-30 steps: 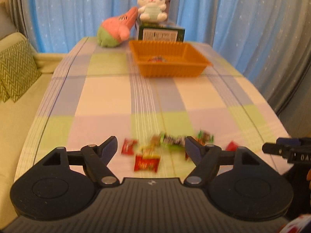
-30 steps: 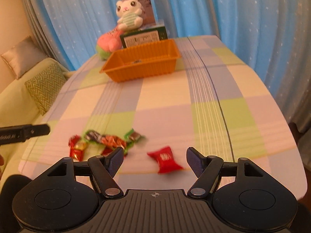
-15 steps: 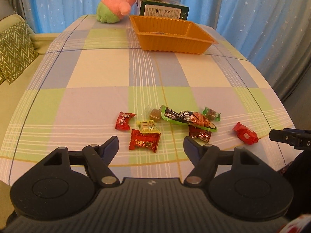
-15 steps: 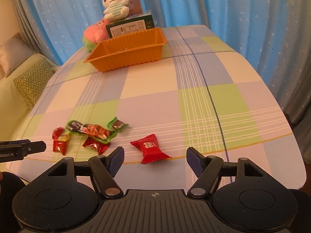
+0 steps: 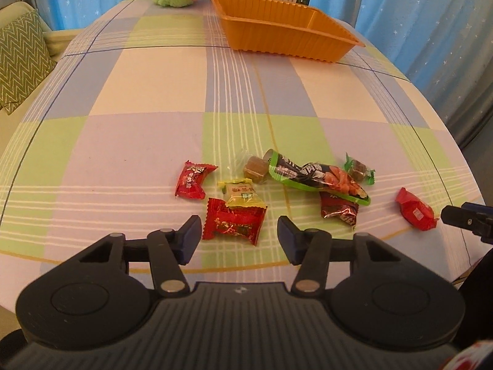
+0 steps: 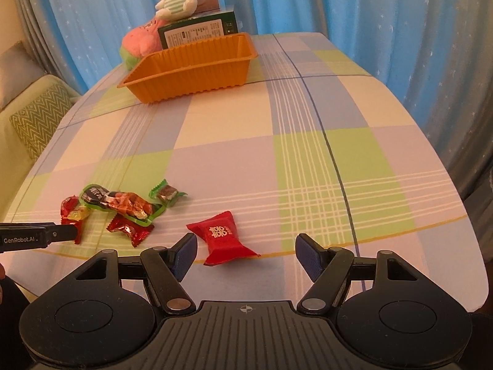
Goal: Organize snacks
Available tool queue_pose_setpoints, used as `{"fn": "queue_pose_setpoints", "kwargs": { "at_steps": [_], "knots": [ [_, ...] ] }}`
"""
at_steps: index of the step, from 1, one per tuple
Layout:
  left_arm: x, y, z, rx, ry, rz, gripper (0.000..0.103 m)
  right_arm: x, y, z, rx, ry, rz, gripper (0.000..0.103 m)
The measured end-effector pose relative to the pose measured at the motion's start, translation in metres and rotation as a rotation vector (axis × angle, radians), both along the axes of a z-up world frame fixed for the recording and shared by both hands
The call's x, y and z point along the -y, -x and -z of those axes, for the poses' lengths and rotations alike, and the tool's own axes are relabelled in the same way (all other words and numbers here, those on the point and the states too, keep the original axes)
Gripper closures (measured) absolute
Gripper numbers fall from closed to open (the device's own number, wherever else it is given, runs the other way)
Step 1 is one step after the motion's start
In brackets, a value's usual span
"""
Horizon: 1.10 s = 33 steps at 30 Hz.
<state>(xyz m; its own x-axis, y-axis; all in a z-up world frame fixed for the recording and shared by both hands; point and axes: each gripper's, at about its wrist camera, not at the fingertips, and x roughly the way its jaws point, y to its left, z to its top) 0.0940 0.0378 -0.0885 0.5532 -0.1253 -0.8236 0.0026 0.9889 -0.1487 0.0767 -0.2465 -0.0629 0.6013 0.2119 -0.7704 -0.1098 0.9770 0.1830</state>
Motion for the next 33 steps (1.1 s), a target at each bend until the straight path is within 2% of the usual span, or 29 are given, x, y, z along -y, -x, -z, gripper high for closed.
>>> {"fn": "queue_pose_setpoints", "kwargs": {
  "at_steps": [12,16,24,26,28,33],
  "knots": [
    [-0.002,-0.011,0.008,-0.021,-0.002,0.010,0.065,-0.005,-0.013,0.011,-0.017,-0.002,-0.008,0.032],
    [0.002,-0.012,0.009,-0.034,-0.014,0.019,0.079,-0.004,-0.015,0.012,-0.016,0.001,-0.008,0.032],
    [0.007,-0.005,0.001,-0.031,-0.008,0.015,0.084,-0.007,-0.022,0.019,-0.024,0.011,-0.041,0.032],
    [0.008,-0.003,-0.002,-0.025,-0.006,0.016,0.084,-0.008,-0.024,0.019,-0.019,0.016,-0.055,0.034],
    [0.008,-0.002,-0.003,-0.022,0.004,0.017,0.084,-0.011,-0.027,0.020,-0.017,0.018,-0.078,0.041],
    [0.006,-0.001,-0.003,-0.020,0.024,0.004,0.084,-0.021,-0.033,0.027,-0.031,0.045,-0.134,0.050]
  ]
}}
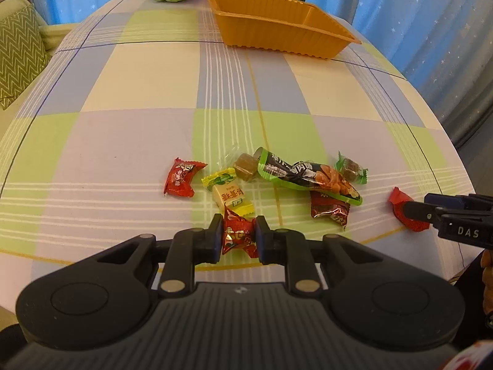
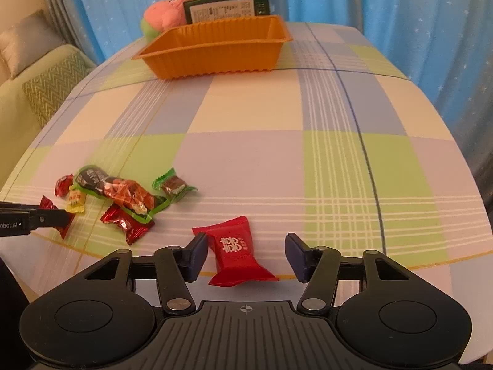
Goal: Organize snacks
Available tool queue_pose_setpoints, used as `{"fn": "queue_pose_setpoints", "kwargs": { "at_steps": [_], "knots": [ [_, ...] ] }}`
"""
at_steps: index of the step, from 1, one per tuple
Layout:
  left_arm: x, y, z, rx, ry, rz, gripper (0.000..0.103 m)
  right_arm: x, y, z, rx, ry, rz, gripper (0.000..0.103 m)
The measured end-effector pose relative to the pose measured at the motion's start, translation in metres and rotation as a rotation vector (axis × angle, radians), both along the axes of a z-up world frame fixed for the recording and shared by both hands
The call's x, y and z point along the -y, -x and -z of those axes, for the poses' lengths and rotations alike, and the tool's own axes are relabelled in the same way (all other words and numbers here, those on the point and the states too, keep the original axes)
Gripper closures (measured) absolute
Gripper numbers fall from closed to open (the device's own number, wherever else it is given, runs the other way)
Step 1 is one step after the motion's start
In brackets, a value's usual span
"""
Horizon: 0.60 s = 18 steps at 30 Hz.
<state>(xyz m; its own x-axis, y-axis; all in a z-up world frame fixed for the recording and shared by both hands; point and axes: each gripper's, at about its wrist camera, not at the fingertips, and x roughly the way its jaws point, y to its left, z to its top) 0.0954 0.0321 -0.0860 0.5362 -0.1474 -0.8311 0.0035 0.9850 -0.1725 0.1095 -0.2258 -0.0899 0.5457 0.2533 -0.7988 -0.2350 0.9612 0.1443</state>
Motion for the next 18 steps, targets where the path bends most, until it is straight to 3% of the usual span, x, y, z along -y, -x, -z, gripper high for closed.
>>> {"fn": "queue_pose_setpoints", "kwargs": {
  "at_steps": [6,9,12,18],
  "knots": [
    [-0.001,0.002,-0.001,0.001,0.002,-0.001,0.084,-0.006,-0.001,0.009,-0.027,0.026,-0.031,0.064],
    [0.000,0.003,-0.003,0.009,-0.004,0.005,0.084,-0.008,0.001,0.011,-0.024,0.044,-0.042,0.066],
    [0.002,0.002,-0.005,0.013,-0.002,0.008,0.084,-0.009,0.001,0.011,-0.021,0.049,-0.046,0.075],
    [0.005,0.003,-0.012,0.030,-0.001,0.019,0.084,-0.005,0.002,0.003,-0.001,0.035,-0.014,0.077]
  ]
}}
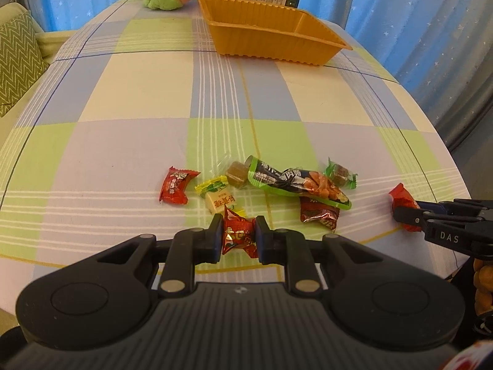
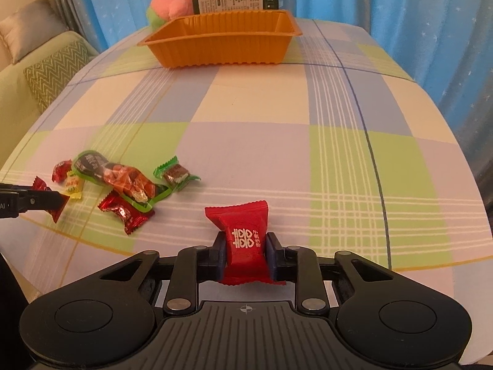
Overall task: Organize snacks
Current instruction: 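Lift both held snacks and carry them over the orange tray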
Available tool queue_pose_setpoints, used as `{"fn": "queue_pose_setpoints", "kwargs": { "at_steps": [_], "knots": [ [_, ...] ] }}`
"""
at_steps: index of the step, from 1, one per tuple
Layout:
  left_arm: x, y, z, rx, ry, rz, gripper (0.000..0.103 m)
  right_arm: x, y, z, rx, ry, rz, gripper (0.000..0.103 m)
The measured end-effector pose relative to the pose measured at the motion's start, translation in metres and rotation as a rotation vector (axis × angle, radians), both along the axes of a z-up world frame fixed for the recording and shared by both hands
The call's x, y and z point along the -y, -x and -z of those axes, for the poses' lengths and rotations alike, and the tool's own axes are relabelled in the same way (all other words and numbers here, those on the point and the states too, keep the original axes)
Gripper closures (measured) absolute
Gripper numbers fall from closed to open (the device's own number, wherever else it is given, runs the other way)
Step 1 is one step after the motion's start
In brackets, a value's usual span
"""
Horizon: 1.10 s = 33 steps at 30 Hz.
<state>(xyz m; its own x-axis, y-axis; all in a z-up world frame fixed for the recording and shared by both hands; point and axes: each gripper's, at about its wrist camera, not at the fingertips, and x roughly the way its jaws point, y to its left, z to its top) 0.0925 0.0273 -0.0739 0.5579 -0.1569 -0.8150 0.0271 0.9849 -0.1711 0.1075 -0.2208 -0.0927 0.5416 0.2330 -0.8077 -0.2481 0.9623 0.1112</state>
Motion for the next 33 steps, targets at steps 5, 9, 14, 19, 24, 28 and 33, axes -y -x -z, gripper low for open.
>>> {"fn": "queue_pose_setpoints", "kwargs": {
  "at_steps": [5,9,14,19,24,28,33],
  "knots": [
    [0.002,-0.002,-0.011,0.025,-0.001,0.004,0.084,0.001,-0.002,-0.015,0.026,-0.020,0.010,0.077],
    [0.002,-0.004,-0.020,0.040,0.001,0.005,0.084,-0.001,-0.006,-0.026,0.039,-0.040,0.014,0.077],
    [0.004,-0.007,-0.030,0.056,0.001,0.008,0.084,-0.003,-0.011,-0.038,0.054,-0.051,0.019,0.077],
    [0.008,-0.012,-0.041,0.071,0.004,0.015,0.084,-0.005,-0.017,-0.051,0.067,-0.063,0.023,0.077],
    [0.014,-0.021,-0.053,0.090,0.013,0.027,0.084,-0.009,-0.025,-0.065,0.082,-0.073,0.020,0.077],
    [0.018,-0.031,-0.063,0.104,0.019,0.034,0.084,-0.012,-0.033,-0.075,0.093,-0.080,0.018,0.077],
    [0.020,-0.047,-0.077,0.130,0.019,0.039,0.084,-0.016,-0.049,-0.089,0.108,-0.089,0.011,0.077]
  ]
}}
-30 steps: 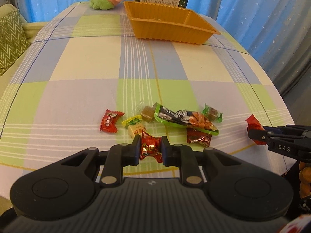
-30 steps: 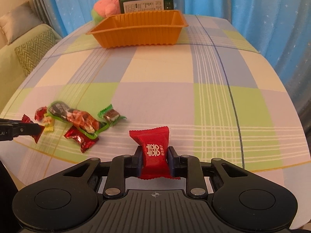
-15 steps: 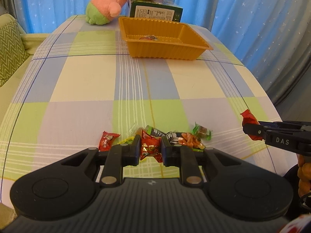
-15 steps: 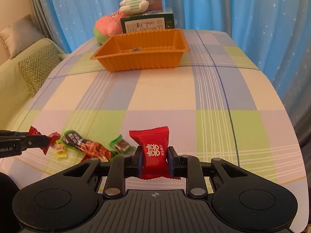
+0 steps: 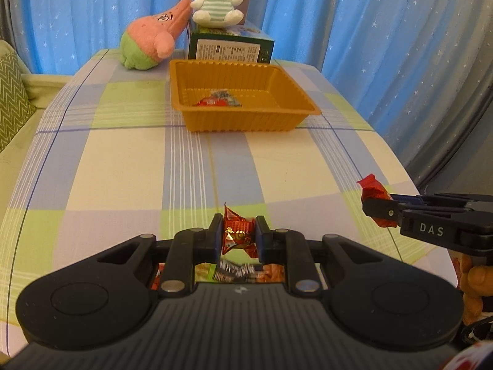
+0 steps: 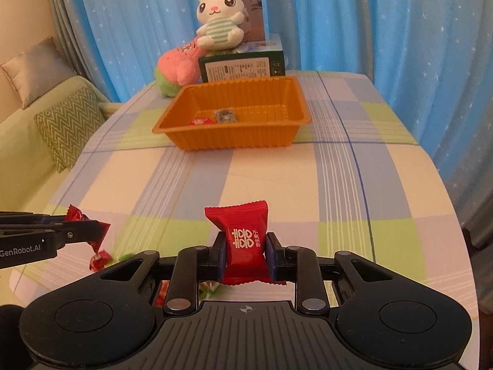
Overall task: Organize snacks
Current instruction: 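Lift both held snacks and carry them over the orange tray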
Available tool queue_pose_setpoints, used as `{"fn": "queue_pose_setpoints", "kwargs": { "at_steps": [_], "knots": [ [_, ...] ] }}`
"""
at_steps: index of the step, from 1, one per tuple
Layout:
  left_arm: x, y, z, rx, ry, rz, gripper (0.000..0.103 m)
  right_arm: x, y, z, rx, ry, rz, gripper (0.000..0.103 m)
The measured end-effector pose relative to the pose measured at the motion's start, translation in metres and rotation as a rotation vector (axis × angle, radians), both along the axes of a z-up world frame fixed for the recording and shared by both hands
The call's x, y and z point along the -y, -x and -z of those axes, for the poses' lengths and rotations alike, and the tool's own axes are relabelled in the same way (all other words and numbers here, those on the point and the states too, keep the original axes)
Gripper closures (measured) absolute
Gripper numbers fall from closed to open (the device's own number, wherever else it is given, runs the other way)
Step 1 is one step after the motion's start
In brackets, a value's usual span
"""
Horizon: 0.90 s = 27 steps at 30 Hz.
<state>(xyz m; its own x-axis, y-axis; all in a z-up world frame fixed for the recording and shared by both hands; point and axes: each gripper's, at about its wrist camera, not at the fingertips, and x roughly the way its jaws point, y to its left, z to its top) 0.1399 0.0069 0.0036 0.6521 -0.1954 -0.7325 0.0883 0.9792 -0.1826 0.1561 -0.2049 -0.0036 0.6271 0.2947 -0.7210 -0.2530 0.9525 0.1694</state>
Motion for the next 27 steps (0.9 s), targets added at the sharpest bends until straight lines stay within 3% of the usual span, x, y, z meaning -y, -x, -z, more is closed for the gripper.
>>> {"fn": "queue_pose_setpoints", "kwargs": {
  "at_steps": [27],
  "knots": [
    [0.006,-0.111,-0.055,0.086,-0.015,0.018,0.084,-0.015,-0.109,-0.045,0.046,-0.036,-0.024,0.077]
  ]
}}
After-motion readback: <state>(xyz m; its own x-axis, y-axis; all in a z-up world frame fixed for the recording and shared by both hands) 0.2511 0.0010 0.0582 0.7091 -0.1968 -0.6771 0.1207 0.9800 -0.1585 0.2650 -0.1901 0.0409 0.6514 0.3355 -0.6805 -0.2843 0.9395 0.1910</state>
